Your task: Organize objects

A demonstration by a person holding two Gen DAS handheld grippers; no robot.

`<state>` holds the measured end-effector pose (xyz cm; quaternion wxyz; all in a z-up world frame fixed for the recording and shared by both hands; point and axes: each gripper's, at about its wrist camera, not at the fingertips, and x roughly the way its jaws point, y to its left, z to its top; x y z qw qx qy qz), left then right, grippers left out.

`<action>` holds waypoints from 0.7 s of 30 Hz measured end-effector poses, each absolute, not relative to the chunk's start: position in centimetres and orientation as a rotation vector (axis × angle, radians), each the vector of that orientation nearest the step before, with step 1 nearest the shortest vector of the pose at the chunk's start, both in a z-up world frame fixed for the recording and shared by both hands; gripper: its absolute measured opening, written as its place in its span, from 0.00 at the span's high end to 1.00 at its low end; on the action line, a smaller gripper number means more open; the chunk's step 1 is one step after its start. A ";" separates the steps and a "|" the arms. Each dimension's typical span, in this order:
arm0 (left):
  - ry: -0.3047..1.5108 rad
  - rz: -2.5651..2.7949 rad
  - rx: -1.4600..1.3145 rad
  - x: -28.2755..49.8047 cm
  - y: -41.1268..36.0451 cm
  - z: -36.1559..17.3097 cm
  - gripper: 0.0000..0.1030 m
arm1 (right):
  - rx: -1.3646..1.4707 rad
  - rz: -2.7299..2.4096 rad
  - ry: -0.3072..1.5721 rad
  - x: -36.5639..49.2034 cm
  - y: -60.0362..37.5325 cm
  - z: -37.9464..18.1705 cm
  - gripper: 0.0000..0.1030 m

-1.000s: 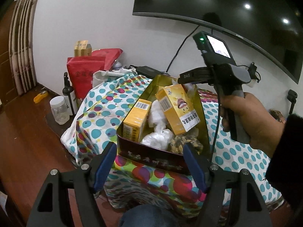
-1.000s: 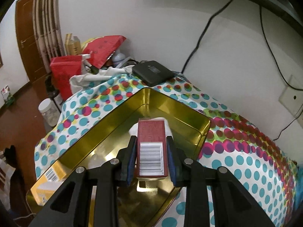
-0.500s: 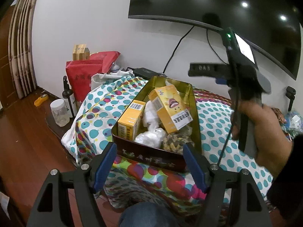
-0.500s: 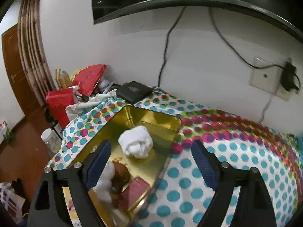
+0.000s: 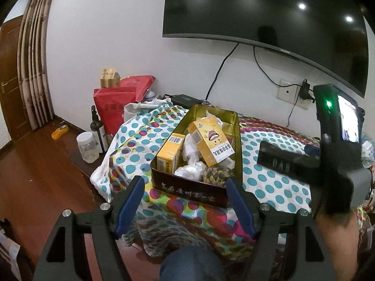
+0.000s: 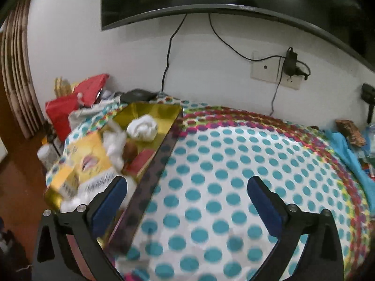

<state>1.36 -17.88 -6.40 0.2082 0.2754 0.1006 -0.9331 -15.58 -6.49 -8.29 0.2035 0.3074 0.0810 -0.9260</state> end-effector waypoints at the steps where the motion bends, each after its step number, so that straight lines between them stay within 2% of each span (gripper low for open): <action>1: 0.275 -2.598 0.768 1.7 -17.7 -6.2 0.28 | 0.850 -2.588 0.237 -14.9 -6.4 -8.2 0.00; 4: 0.251 -2.591 0.772 2.6 -17.0 -5.8 0.27 | 0.827 -2.621 0.282 -12.3 -5.9 -7.7 0.00; 6: 0.233 -2.585 0.784 3.2 -16.7 -5.5 0.20 | 0.822 -2.625 0.287 -11.5 -5.7 -7.3 0.00; 12: 0.160 -2.603 0.732 4.9 -15.5 -4.2 0.08 | 0.759 -2.653 0.274 -8.6 -4.4 -4.2 0.00; 15: 0.189 -2.596 0.727 5.3 -15.5 -3.7 0.01 | 0.711 -2.665 0.281 -7.4 -4.1 -2.5 0.00; 21: 0.300 -2.615 0.680 6.2 -15.8 -2.9 0.00 | 0.661 -2.687 0.303 -6.0 -3.2 -1.4 0.00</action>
